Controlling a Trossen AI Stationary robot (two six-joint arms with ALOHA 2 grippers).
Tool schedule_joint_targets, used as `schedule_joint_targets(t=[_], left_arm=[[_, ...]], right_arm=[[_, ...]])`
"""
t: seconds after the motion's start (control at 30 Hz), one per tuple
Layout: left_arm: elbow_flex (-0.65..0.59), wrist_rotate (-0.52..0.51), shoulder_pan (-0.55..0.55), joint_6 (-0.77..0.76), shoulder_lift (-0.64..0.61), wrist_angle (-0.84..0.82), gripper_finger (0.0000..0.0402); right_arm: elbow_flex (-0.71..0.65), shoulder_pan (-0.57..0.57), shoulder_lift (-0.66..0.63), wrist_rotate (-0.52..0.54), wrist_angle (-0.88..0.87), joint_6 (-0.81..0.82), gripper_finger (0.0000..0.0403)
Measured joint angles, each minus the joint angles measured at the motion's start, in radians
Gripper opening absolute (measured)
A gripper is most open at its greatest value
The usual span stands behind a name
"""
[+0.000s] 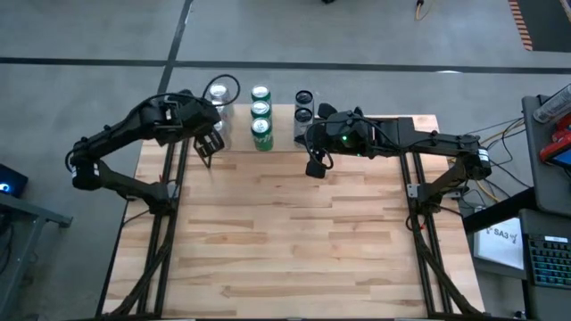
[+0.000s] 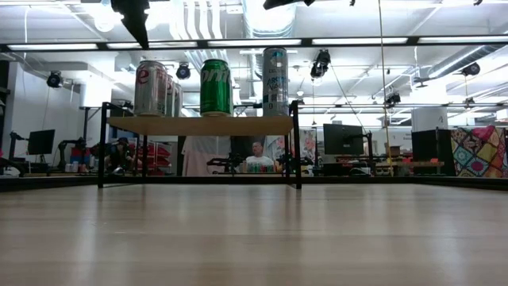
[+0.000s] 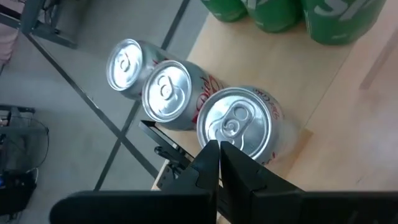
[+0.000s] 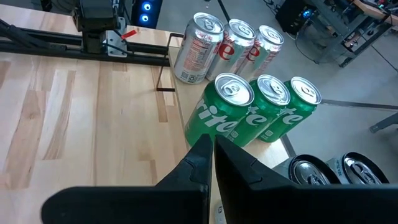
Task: Place canned beverage on shelf
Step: Adjust the soda cans on the shelf
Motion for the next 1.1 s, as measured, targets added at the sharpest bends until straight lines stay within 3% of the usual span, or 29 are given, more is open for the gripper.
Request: schedule_joint_targets(t=[0.57, 1.1], left_arm=[[-0.042, 0.004, 0.023, -0.012, 0.012, -0.004, 0.0], [-0.043, 0.106, 0.022, 0.001, 0.012, -0.001, 0.0]], right_arm=[[0.0, 0.004, 0.0, 0.0, 0.0, 0.0, 0.0009], [0.0, 0.015, 0.0, 0.0, -0.001, 0.0, 0.0009]])
